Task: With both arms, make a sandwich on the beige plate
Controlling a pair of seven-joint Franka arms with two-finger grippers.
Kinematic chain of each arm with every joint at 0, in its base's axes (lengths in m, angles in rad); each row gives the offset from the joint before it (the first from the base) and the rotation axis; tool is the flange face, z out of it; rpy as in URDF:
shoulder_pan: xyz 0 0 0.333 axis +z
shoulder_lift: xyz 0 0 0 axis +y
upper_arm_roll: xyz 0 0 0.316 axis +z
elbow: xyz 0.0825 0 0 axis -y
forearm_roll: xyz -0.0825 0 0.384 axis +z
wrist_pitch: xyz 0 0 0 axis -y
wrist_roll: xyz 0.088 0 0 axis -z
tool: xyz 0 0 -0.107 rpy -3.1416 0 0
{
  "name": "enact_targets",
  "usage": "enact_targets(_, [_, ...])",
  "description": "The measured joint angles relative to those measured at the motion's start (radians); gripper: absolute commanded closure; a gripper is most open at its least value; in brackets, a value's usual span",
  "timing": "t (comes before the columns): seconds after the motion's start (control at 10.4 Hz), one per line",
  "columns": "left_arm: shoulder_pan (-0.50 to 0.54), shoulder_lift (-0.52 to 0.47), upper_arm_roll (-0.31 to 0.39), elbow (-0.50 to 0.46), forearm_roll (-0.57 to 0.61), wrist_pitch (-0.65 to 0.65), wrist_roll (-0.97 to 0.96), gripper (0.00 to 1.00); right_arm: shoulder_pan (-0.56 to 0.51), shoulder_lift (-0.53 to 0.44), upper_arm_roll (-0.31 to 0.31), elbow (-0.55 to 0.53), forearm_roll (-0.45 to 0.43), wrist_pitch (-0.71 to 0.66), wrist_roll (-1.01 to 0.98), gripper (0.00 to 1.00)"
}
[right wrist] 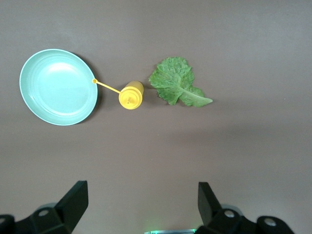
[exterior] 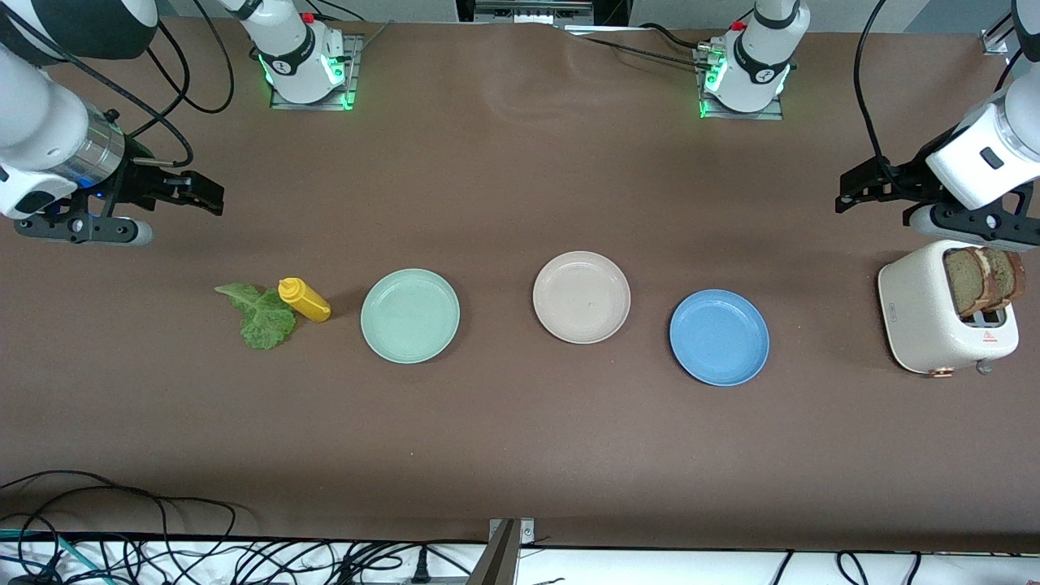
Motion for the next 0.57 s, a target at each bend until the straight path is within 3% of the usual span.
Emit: enact_targets(0.57, [0.002,-0.001,-0.003,0.027,0.0,-0.005,0.0,0.0,-0.001,0.0,-0.006,-0.002,0.017,0.01,0.0,0.0])
